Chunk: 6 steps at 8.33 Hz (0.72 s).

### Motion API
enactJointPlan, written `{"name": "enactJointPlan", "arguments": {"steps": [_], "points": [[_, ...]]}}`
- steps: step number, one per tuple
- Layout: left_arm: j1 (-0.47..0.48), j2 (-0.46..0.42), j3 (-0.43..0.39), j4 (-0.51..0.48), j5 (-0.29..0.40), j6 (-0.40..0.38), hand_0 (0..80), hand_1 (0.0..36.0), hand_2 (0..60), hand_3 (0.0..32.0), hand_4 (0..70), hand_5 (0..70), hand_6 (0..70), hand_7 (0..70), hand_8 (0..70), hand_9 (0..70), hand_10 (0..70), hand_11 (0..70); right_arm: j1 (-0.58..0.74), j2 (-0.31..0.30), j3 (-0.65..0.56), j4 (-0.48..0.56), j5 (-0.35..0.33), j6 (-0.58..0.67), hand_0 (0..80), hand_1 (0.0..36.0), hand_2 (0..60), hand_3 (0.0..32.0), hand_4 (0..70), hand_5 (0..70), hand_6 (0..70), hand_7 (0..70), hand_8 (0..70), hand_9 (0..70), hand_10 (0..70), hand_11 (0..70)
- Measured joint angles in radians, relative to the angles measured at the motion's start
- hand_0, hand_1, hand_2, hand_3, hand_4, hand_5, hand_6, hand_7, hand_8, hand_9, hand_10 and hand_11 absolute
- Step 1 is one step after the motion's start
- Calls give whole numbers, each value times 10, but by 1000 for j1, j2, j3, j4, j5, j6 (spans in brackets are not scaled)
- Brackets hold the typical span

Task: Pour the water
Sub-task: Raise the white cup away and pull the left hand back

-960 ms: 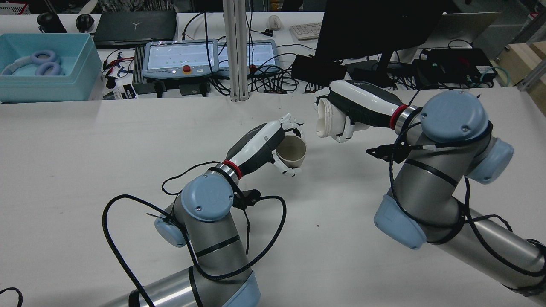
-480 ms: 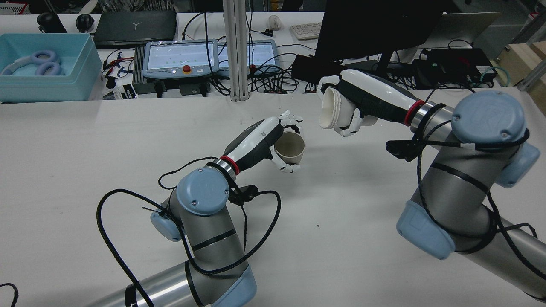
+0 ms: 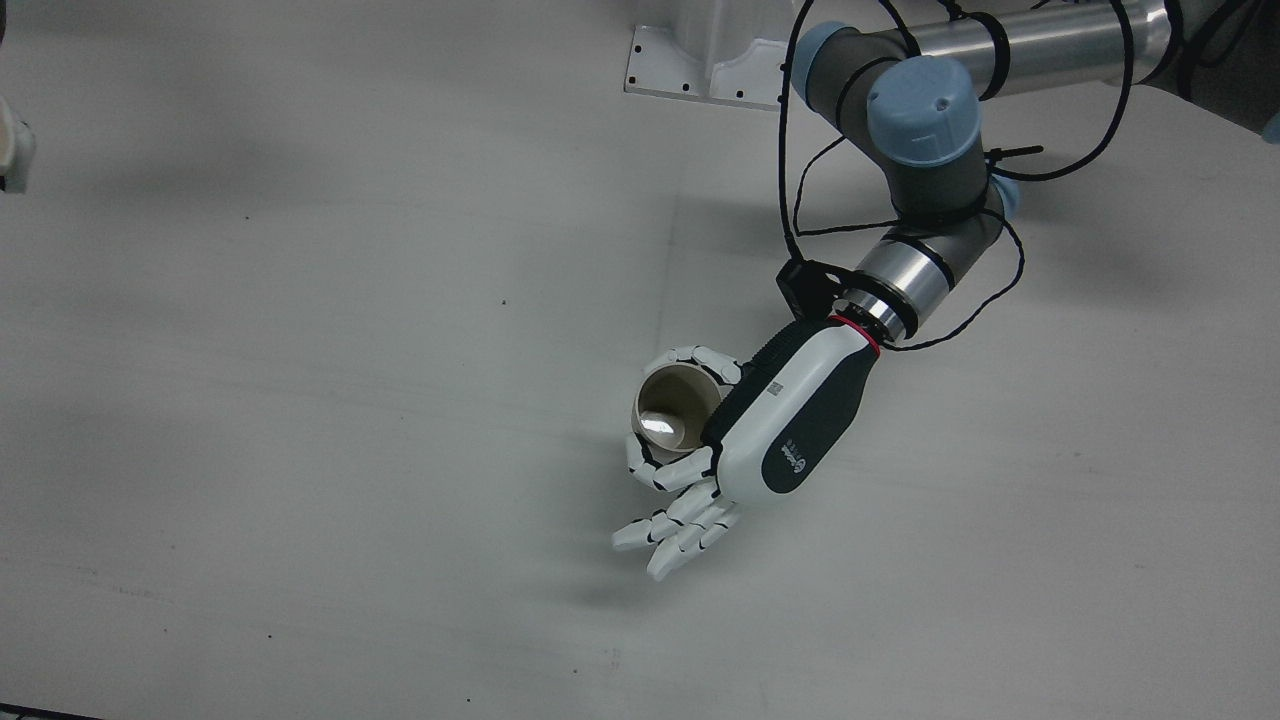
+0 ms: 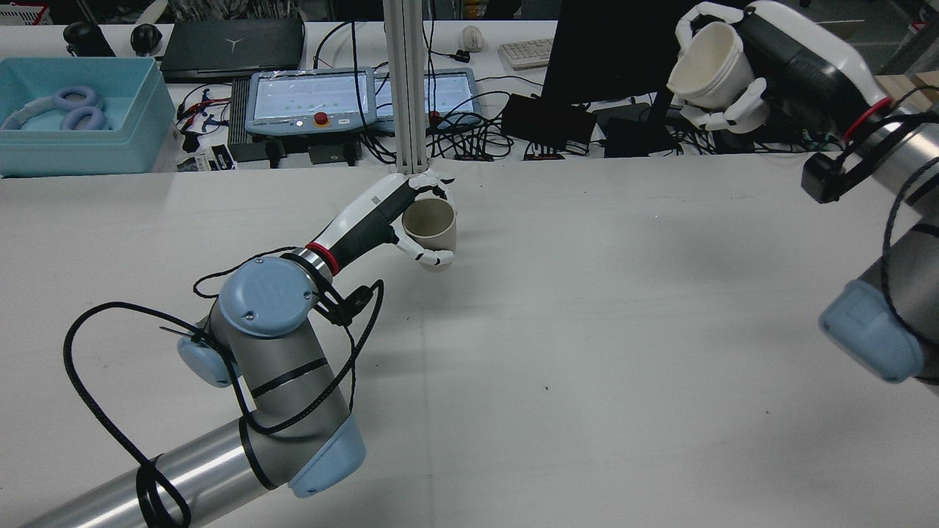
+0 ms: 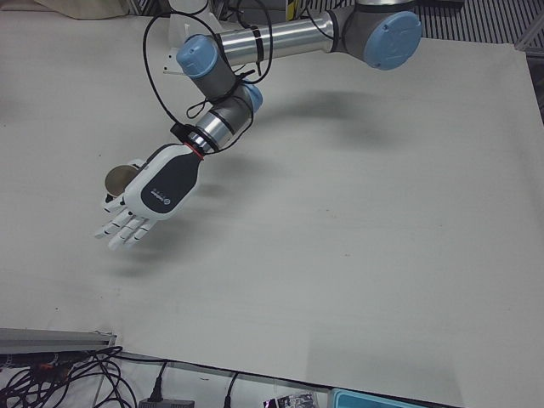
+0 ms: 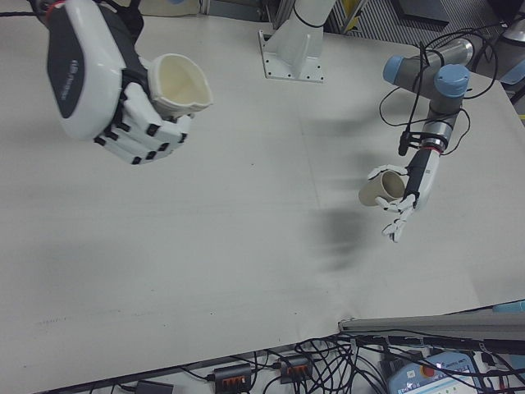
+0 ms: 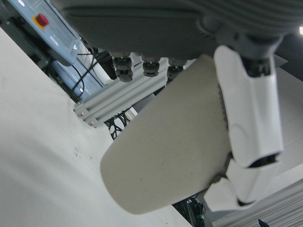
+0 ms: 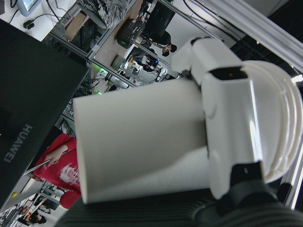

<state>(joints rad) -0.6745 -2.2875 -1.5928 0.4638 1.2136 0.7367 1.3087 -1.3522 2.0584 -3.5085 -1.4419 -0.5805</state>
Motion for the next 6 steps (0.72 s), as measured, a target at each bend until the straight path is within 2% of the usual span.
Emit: {"name": "enactJointPlan", "arguments": {"steps": [2, 3, 4, 5, 6], "points": [[-83, 157, -69, -52, 50, -13, 555, 315, 600, 0, 605, 700, 99, 150, 84, 22, 54, 91, 99, -125, -62, 153, -35, 97, 768, 349, 476, 0, 27, 635, 518, 573, 518, 631, 667, 700], [-121, 235, -80, -105, 71, -15, 550, 313, 600, 0, 603, 700, 100, 150, 84, 22, 55, 92, 136, -188, -97, 216, -62, 117, 720, 338, 468, 0, 10, 620, 510, 562, 520, 632, 667, 700], [-151, 309, -83, -164, 82, -15, 552, 311, 600, 0, 611, 700, 102, 151, 85, 23, 55, 92, 157, -237, -167, 286, -80, 133, 635, 314, 455, 0, 0, 588, 480, 530, 531, 638, 665, 700], [-177, 367, -82, -217, 93, -16, 552, 310, 600, 0, 607, 700, 101, 151, 86, 22, 54, 91, 160, -263, -288, 371, -86, 139, 631, 315, 462, 0, 0, 585, 477, 528, 537, 644, 667, 700], [-204, 408, -81, -258, 108, -16, 553, 310, 600, 0, 604, 700, 101, 150, 86, 21, 53, 90, 151, -264, -459, 484, -83, 137, 647, 322, 474, 0, 0, 604, 502, 554, 551, 658, 664, 700]]}}
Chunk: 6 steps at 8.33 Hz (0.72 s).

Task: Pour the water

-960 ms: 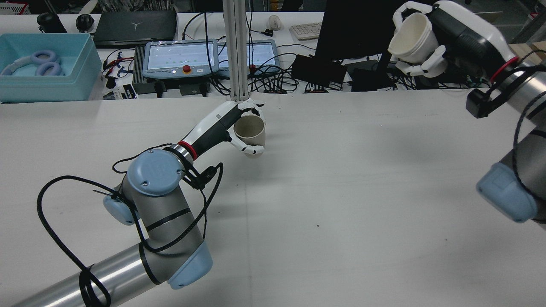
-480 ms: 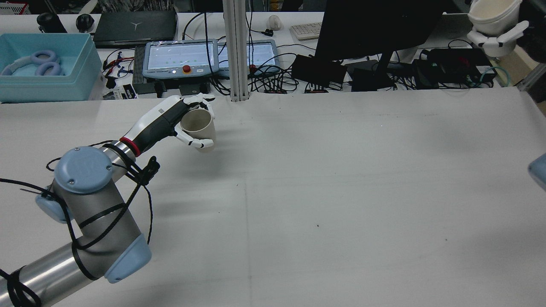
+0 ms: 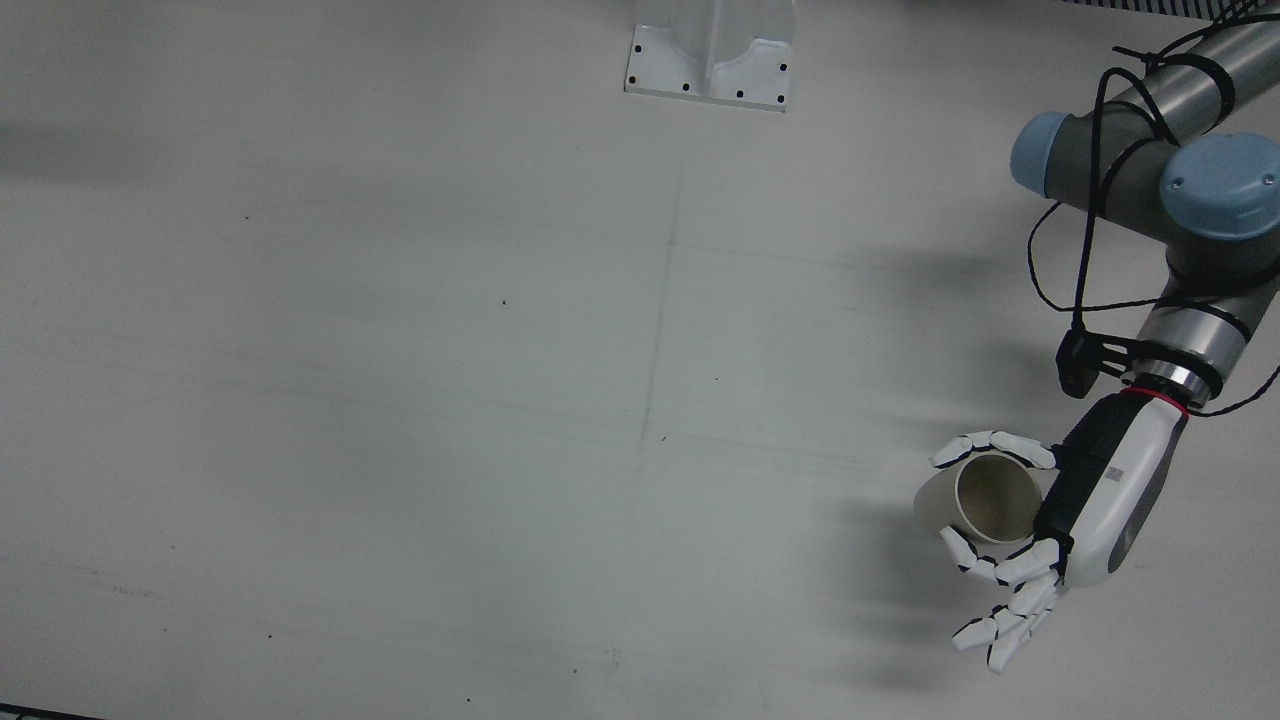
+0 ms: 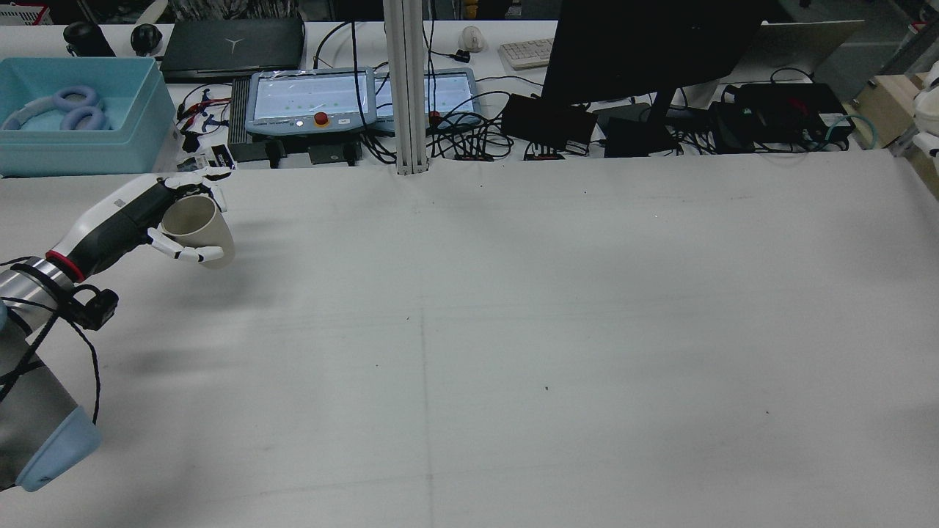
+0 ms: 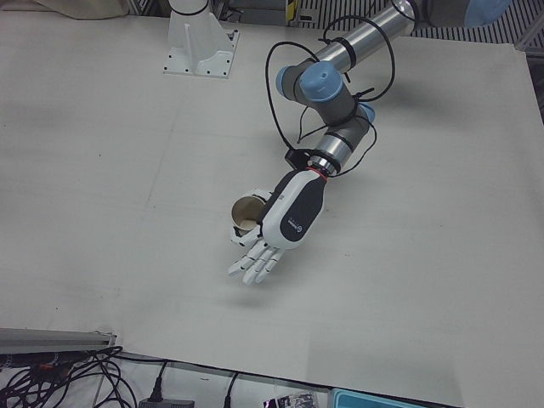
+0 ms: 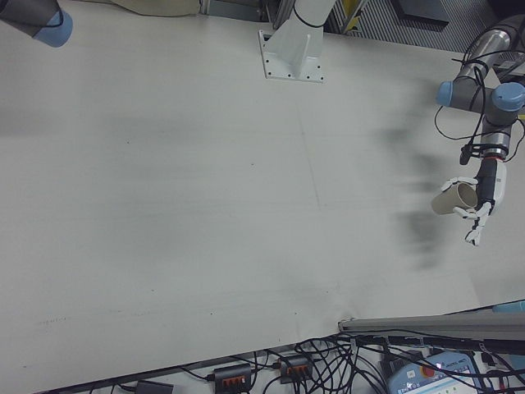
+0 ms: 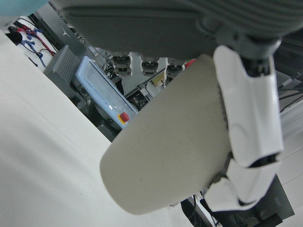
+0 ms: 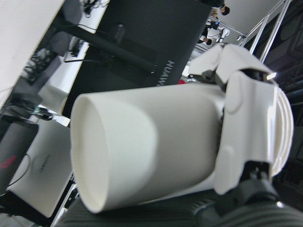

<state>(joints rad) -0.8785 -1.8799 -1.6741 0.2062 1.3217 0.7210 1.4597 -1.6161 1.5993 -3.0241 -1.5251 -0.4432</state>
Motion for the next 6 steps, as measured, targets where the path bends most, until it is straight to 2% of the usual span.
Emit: {"name": "enactJointPlan", "arguments": {"steps": [1, 2, 3, 5, 6], "points": [[-20, 26, 2, -29, 12, 0, 548, 307, 600, 0, 610, 700, 104, 152, 86, 22, 55, 92, -23, 23, -179, 112, 19, -3, 668, 327, 475, 0, 0, 609, 508, 560, 548, 652, 652, 700], [-32, 50, 7, -57, 19, 3, 552, 298, 600, 0, 603, 700, 101, 152, 86, 24, 56, 93, -65, 69, -361, 207, 60, -6, 681, 323, 427, 0, 0, 594, 483, 541, 536, 639, 639, 700], [-37, 72, 18, -90, 21, 6, 557, 299, 600, 0, 601, 700, 101, 152, 86, 25, 54, 91, -128, 117, -494, 268, 115, -12, 679, 314, 389, 0, 0, 580, 470, 530, 525, 625, 615, 700], [-42, 115, 36, -139, 22, 14, 555, 297, 600, 0, 593, 700, 97, 148, 87, 26, 56, 93, -278, 169, -599, 310, 279, -55, 726, 310, 335, 0, 0, 583, 478, 534, 516, 611, 598, 700], [-45, 142, 40, -163, 22, 16, 553, 295, 600, 0, 586, 700, 94, 147, 86, 25, 55, 92, -326, 184, -611, 314, 332, -65, 642, 201, 0, 0, 4, 455, 317, 412, 358, 426, 347, 514]]}}
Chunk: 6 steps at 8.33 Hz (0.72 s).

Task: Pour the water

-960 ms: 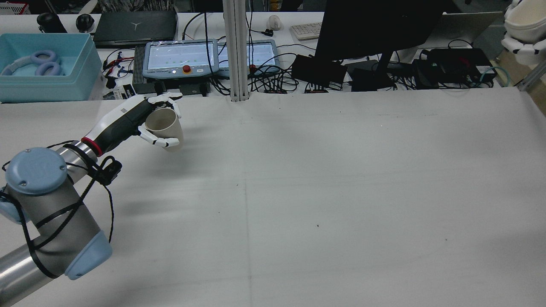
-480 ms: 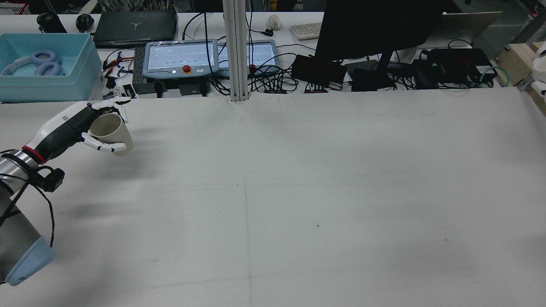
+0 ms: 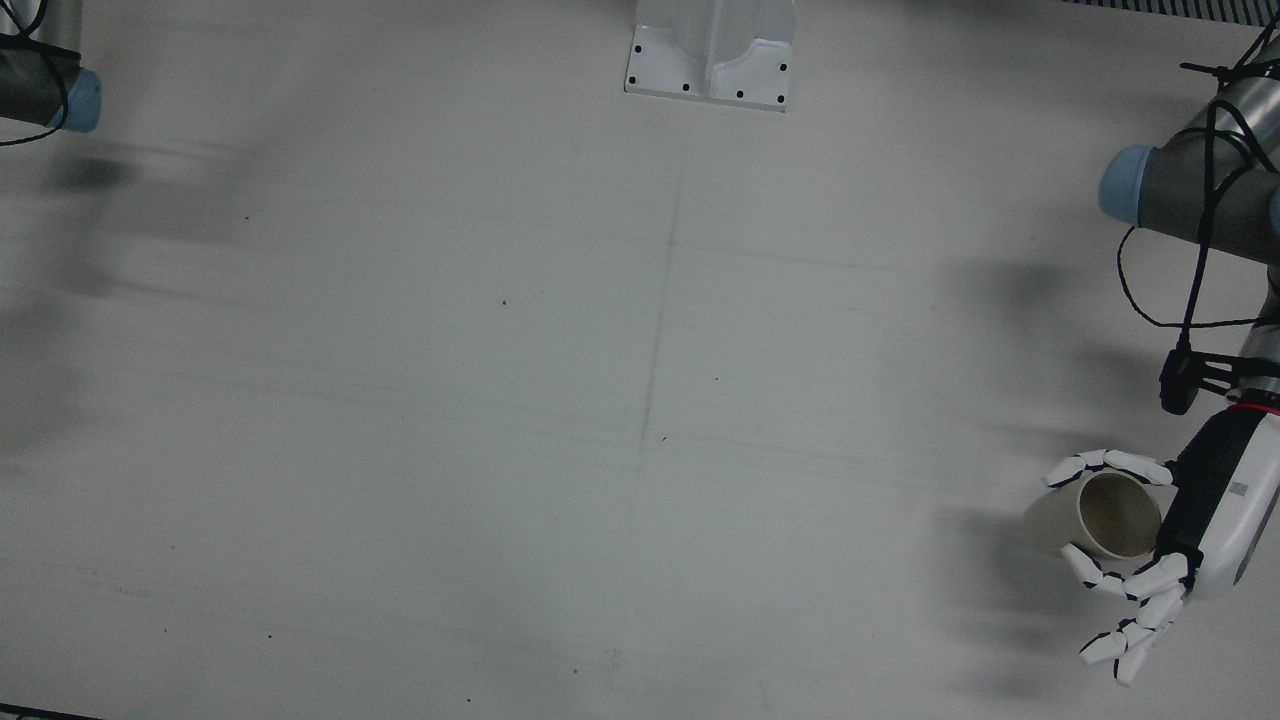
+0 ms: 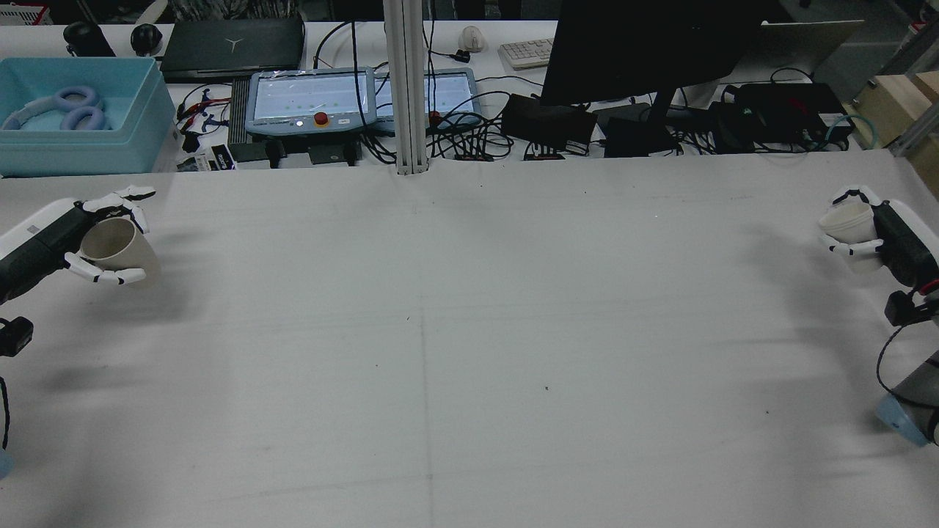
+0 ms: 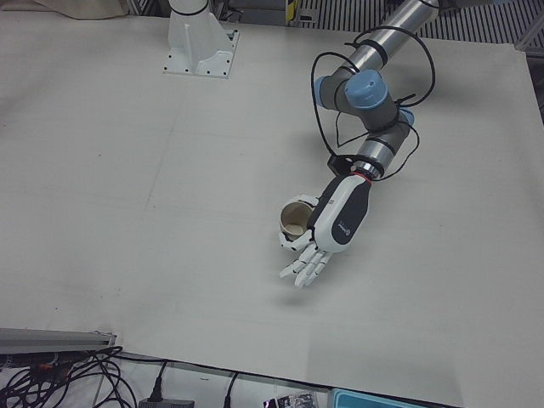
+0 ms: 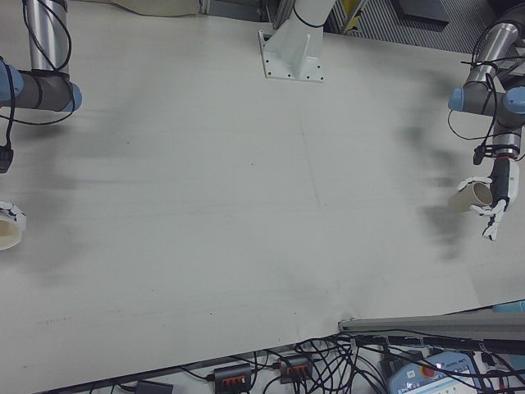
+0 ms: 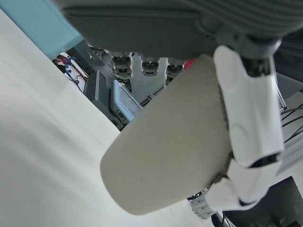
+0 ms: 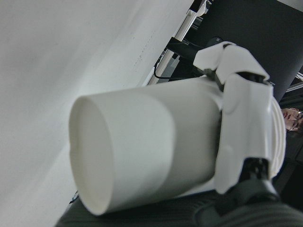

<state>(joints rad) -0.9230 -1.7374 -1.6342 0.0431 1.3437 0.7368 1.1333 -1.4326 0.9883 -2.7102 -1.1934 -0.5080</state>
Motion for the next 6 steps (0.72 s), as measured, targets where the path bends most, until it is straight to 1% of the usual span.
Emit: {"name": "enactJointPlan", "arguments": {"steps": [1, 2, 3, 4, 5, 6], "points": [[-4, 30, 2, -26, 0, 1, 554, 294, 600, 0, 579, 700, 93, 146, 86, 26, 55, 92, -23, 9, -4, 1, 24, -2, 507, 64, 0, 0, 1, 315, 121, 187, 171, 136, 54, 87], [-12, 60, 4, -52, 0, 1, 550, 291, 600, 0, 576, 700, 95, 146, 87, 27, 55, 92, -32, 11, -2, 1, 32, 3, 418, 0, 0, 180, 0, 98, 0, 0, 54, 0, 0, 0], [-21, 87, 9, -80, 0, 4, 560, 265, 511, 0, 550, 700, 96, 142, 91, 27, 49, 83, -35, 10, 3, 1, 33, 28, 393, 0, 0, 320, 0, 36, 0, 0, 43, 0, 0, 0], [-28, 100, 20, -99, 0, 10, 585, 236, 299, 0, 490, 700, 95, 132, 95, 25, 41, 72, -31, 8, 10, 1, 32, 62, 396, 0, 0, 320, 0, 31, 0, 0, 48, 0, 0, 0], [-31, 114, 32, -116, 0, 28, 587, 230, 266, 0, 476, 700, 96, 129, 95, 23, 38, 67, -16, -1, 37, 1, 31, 91, 395, 0, 0, 320, 0, 36, 0, 0, 53, 0, 0, 0], [-31, 138, 40, -139, 0, 50, 589, 220, 215, 0, 467, 700, 98, 128, 96, 22, 35, 62, 1, -26, 80, 0, 30, 100, 397, 0, 0, 320, 0, 43, 0, 0, 58, 0, 0, 0]]}}
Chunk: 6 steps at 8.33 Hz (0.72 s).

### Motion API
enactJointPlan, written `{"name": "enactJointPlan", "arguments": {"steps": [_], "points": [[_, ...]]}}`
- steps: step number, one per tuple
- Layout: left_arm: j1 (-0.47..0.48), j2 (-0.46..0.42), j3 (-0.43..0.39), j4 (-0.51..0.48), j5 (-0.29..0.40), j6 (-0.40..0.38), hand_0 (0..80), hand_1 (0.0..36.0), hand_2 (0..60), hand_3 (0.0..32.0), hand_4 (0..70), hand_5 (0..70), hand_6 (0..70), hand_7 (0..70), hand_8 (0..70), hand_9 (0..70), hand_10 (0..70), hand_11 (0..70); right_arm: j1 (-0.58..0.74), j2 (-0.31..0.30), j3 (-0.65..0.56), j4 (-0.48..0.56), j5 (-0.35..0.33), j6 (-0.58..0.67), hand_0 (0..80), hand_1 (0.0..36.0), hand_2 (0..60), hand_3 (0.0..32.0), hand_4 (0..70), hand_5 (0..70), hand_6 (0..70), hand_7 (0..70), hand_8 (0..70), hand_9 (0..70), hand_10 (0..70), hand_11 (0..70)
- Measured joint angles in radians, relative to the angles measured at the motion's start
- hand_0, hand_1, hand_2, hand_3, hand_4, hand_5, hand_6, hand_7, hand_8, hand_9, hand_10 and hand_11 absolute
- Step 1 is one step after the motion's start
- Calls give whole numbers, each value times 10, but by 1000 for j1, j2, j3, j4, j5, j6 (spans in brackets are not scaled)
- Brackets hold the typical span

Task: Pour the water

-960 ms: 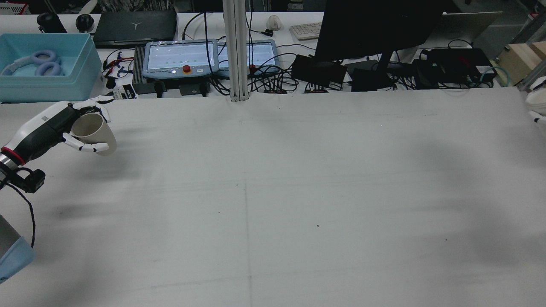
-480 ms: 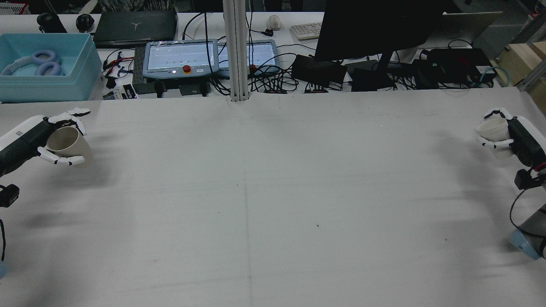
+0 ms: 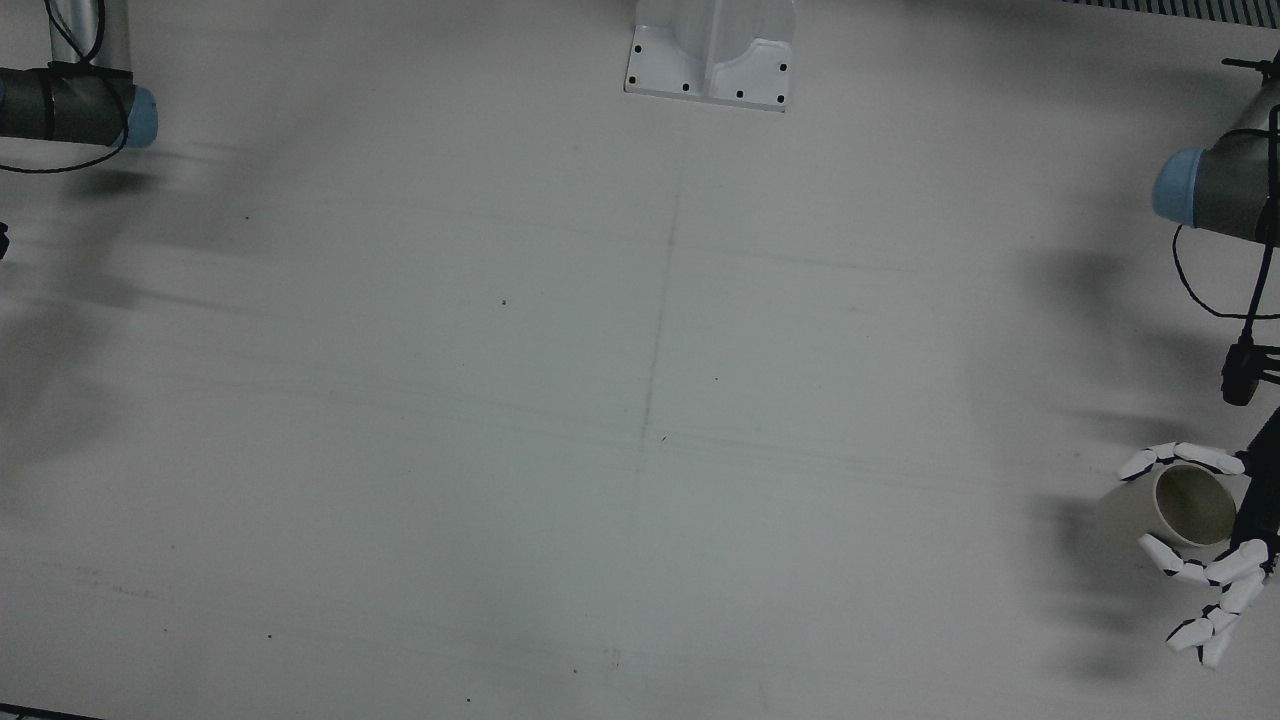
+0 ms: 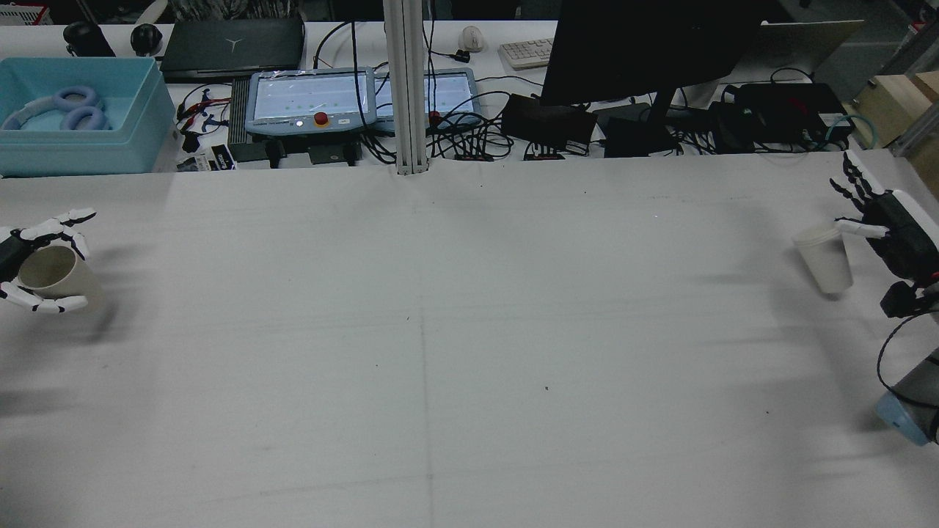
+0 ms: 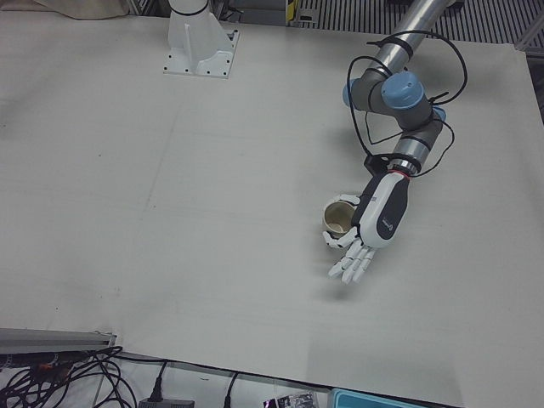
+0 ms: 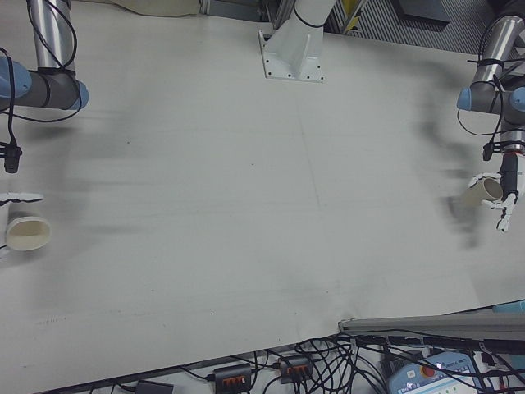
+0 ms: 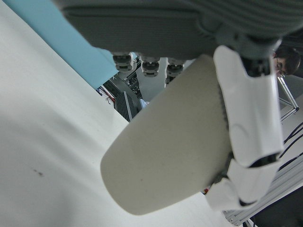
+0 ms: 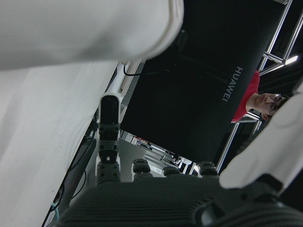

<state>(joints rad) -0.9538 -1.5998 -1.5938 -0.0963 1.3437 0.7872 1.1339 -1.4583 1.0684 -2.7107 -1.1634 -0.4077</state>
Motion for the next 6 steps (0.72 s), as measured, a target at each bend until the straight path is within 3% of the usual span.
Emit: {"name": "enactJointPlan", "arguments": {"steps": [1, 2, 3, 4, 5, 6], "points": [[2, 19, 11, -17, 0, 16, 576, 160, 18, 0, 433, 700, 89, 124, 92, 16, 23, 42, 16, -23, 40, -1, -1, 2, 398, 0, 0, 320, 0, 42, 0, 0, 60, 0, 0, 0], [3, 30, 30, -32, 0, 24, 543, 91, 0, 0, 371, 700, 71, 112, 87, 9, 10, 21, 29, -36, 64, -2, -1, 4, 397, 0, 0, 320, 0, 39, 0, 0, 60, 0, 0, 0], [4, 35, 56, -47, -1, 27, 529, 61, 0, 0, 327, 441, 49, 95, 83, 5, 0, 2, 40, -42, 81, -2, -2, 5, 400, 0, 0, 320, 0, 43, 0, 0, 61, 0, 0, 0], [5, 37, 80, -61, -1, 28, 528, 58, 0, 0, 305, 244, 35, 83, 86, 2, 0, 0, 46, -44, 94, -3, -2, 6, 401, 0, 0, 320, 0, 45, 0, 0, 63, 0, 0, 0], [6, 38, 97, -69, -1, 29, 527, 58, 0, 0, 272, 126, 26, 70, 86, 0, 0, 0, 50, -45, 101, -3, -2, 6, 402, 0, 0, 320, 0, 47, 0, 0, 62, 0, 0, 0], [6, 38, 108, -73, -1, 29, 526, 59, 0, 0, 243, 85, 20, 60, 86, 0, 0, 0, 55, -53, 111, -3, -2, 6, 404, 0, 0, 320, 0, 52, 0, 0, 60, 0, 0, 0]]}}
